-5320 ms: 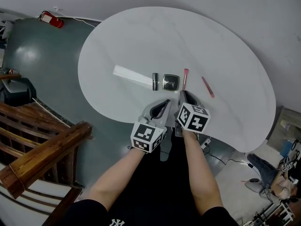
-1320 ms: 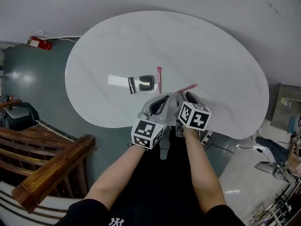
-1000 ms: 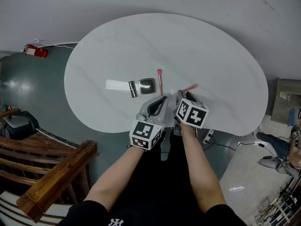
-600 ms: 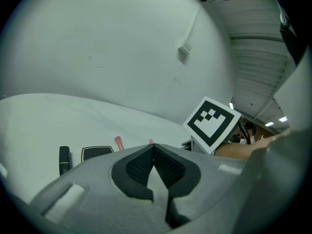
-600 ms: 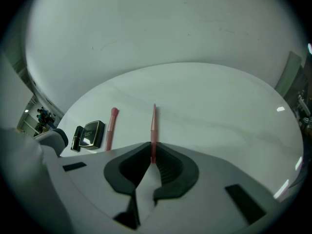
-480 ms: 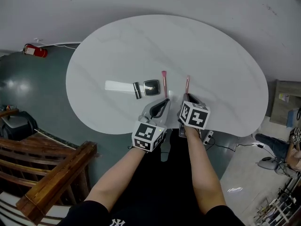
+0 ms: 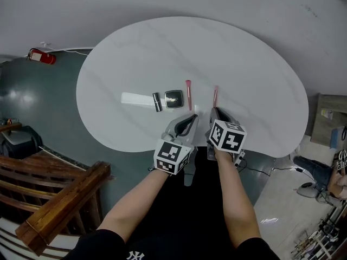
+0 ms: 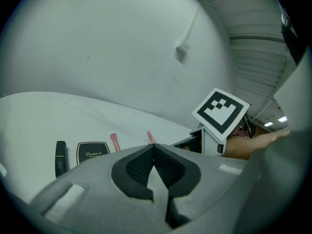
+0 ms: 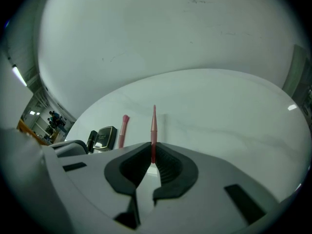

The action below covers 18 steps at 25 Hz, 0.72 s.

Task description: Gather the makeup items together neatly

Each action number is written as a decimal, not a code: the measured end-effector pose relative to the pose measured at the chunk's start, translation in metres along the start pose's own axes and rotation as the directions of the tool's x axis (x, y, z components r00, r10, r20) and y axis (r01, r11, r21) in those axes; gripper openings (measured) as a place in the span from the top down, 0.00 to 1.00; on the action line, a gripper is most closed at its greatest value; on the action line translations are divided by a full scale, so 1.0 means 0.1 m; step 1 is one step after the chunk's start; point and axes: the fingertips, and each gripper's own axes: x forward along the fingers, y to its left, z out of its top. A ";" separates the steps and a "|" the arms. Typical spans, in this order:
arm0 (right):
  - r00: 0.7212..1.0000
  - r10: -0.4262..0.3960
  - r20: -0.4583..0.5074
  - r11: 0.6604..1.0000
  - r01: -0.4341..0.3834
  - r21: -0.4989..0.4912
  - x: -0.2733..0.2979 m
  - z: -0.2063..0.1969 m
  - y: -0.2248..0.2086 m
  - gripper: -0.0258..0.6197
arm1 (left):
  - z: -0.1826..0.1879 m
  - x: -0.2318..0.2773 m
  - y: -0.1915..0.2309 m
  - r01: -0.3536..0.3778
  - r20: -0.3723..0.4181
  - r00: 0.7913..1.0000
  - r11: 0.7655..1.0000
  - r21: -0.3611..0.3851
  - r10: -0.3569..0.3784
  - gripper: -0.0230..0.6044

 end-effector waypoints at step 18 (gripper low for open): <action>0.988 0.130 -0.087 0.990 -0.133 -0.034 0.30 -0.03 0.50 0.90 | 0.00 -0.17 0.23 -0.087 0.025 0.996 0.996 -0.034 0.088 0.95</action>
